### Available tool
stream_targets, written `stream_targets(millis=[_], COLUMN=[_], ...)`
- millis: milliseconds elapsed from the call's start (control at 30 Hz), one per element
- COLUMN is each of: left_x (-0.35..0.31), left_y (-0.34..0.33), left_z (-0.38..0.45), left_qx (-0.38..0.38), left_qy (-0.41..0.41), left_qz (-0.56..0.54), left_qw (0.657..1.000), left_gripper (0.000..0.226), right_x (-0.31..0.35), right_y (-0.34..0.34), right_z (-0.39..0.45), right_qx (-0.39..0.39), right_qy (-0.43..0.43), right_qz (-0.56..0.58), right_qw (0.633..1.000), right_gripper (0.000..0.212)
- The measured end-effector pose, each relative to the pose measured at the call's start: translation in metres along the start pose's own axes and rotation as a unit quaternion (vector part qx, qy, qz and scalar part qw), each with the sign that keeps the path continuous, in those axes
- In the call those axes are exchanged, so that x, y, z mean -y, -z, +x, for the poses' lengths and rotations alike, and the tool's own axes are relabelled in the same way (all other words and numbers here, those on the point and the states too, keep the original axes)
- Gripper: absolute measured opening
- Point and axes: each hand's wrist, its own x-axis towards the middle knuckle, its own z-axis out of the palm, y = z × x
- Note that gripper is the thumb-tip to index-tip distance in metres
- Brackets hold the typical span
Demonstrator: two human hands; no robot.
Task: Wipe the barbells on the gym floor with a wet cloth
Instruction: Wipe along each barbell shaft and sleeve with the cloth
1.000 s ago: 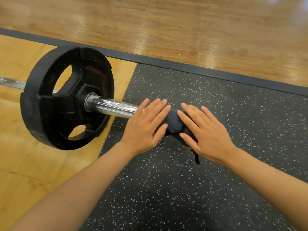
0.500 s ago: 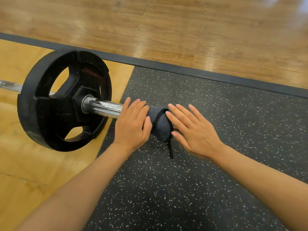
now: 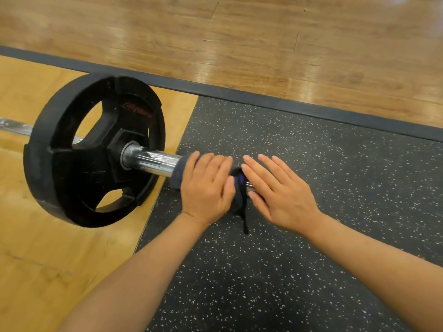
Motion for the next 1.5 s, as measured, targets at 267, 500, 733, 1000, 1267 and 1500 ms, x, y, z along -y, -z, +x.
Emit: stream_targets(millis=[267, 500, 733, 1000, 1267, 1500], left_x=[0.048, 0.02, 0.045, 0.043, 0.002, 0.056], left_y=[0.008, 0.0, 0.006, 0.005, -0.004, 0.005], left_z=[0.001, 0.0, -0.003, -0.003, -0.003, 0.006], left_qx=[-0.013, 0.01, 0.0, 0.009, -0.01, -0.018], left_qy=[-0.013, -0.1, 0.061, -0.095, 0.072, -0.01], left_qz=[0.034, 0.005, 0.021, 0.035, 0.002, 0.025], left_qw=[0.999, 0.995, 0.998, 0.995, 0.997, 0.999], left_gripper=[0.044, 0.044, 0.046, 0.045, 0.043, 0.044], right_x=[-0.001, 0.0, 0.001, 0.001, 0.003, 0.002], right_y=[0.0, 0.001, -0.001, 0.001, -0.003, -0.004], right_z=[0.001, 0.0, 0.002, 0.0, 0.001, 0.0], right_qx=[0.001, -0.003, -0.016, -0.008, -0.018, -0.023], right_qy=[-0.01, -0.02, -0.039, -0.043, -0.048, -0.039], right_qz=[-0.006, -0.003, -0.003, -0.002, -0.026, -0.025], right_qw=[1.0, 1.0, 0.999, 0.999, 0.998, 0.999], right_gripper=[0.05, 0.049, 0.048, 0.049, 0.048, 0.047])
